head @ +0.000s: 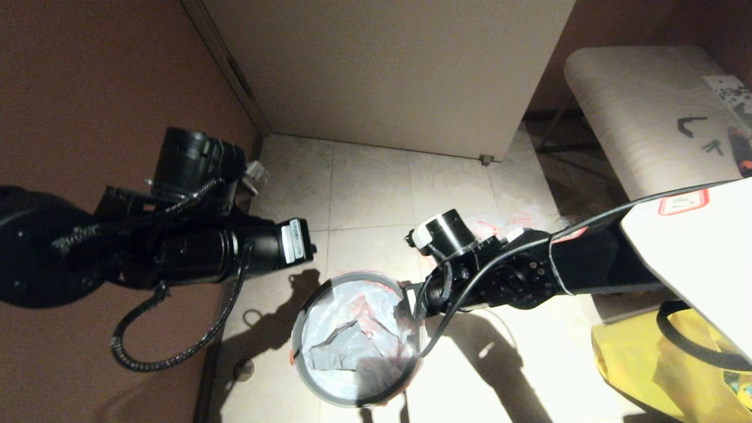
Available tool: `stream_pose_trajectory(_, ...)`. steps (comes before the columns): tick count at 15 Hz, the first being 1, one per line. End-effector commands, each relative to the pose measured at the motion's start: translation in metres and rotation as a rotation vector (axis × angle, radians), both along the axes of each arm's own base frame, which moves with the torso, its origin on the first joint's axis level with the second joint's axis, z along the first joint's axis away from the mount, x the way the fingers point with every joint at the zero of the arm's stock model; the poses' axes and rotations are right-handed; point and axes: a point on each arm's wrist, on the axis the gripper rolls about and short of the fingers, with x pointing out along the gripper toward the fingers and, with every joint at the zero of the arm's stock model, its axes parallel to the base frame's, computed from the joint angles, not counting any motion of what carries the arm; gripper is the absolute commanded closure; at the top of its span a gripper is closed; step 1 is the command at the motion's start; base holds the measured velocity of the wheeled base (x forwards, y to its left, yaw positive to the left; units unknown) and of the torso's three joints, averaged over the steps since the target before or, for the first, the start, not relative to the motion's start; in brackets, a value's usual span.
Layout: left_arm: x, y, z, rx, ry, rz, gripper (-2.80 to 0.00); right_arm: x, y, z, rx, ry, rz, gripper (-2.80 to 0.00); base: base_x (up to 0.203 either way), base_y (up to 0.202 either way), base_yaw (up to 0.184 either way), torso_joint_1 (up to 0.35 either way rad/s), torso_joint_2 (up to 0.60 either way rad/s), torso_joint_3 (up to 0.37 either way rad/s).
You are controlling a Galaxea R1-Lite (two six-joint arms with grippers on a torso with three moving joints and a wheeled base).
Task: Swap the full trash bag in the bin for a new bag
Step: Place the trash can ring on the trash can
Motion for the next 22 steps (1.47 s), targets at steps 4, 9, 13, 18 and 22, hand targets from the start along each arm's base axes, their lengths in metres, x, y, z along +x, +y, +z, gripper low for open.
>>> stream_pose_trajectory(4, -0.039, 0.029, -0.089, -0.166, 0.215, -0.047, 0.00, 0.033, -0.041, -0.002, 0.221, 0.141, 0.128, 0.00, 0.000, 0.000, 0.000, 0.000, 0.00, 0.000)
stream_pose_trajectory(9, -0.037, 0.043, -0.185, -0.101, 0.154, -0.138, 0.00, 0.054, -0.032, -0.056, 0.163, 0.118, 0.257, 0.00, 0.000, 0.000, 0.000, 0.000, 0.00, 0.000)
stream_pose_trajectory(13, -0.019, 0.061, -0.248, 0.008, 0.134, -0.156, 0.00, 0.065, -0.025, -0.067, 0.168, 0.098, 0.271, 0.00, 0.000, 0.000, 0.000, 0.000, 0.00, 0.000)
stream_pose_trajectory(18, -0.011, 0.070, -0.263, 0.039, 0.110, -0.150, 0.00, 0.071, -0.021, -0.084, 0.169, 0.080, 0.307, 0.00, 0.000, 0.000, 0.000, 0.000, 0.00, 0.000)
stream_pose_trajectory(22, -0.006, 0.069, -0.280, 0.099, 0.134, -0.126, 0.00, 0.088, -0.023, -0.106, 0.173, 0.094, 0.296, 0.00, 0.000, 0.000, 0.000, 0.000, 0.00, 0.000)
